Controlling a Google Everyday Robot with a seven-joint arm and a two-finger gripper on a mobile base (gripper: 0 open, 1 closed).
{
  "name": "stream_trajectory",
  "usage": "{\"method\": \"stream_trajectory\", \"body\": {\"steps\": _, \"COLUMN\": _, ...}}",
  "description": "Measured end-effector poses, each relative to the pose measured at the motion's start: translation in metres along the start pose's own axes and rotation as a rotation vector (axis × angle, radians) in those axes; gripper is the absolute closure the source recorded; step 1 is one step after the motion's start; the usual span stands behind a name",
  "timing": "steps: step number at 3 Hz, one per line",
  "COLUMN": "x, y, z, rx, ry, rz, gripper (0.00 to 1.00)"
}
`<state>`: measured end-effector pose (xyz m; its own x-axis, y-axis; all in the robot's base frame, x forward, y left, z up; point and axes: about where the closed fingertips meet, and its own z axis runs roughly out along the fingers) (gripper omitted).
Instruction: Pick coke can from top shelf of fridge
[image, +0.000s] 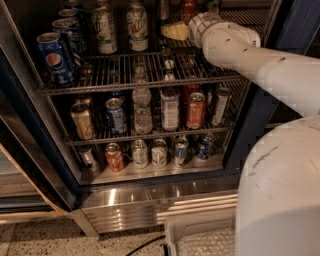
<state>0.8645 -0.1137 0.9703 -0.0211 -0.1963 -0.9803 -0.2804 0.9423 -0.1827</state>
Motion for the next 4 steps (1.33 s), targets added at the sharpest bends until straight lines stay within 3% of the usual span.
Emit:
{"method": "stream_trajectory", "body": {"steps": 2, "x": -0.003, "y": -0.003, "z": 0.006, "rx": 0.013, "ry": -0.008, "rz": 0.010, "gripper": 0.00}}
{"method": "stream_trajectory", "body": {"steps": 4, "x": -0.012, "y": -0.032, "z": 0.017, "rx": 0.097, "ry": -0.039, "rz": 0.032, "gripper": 0.00}}
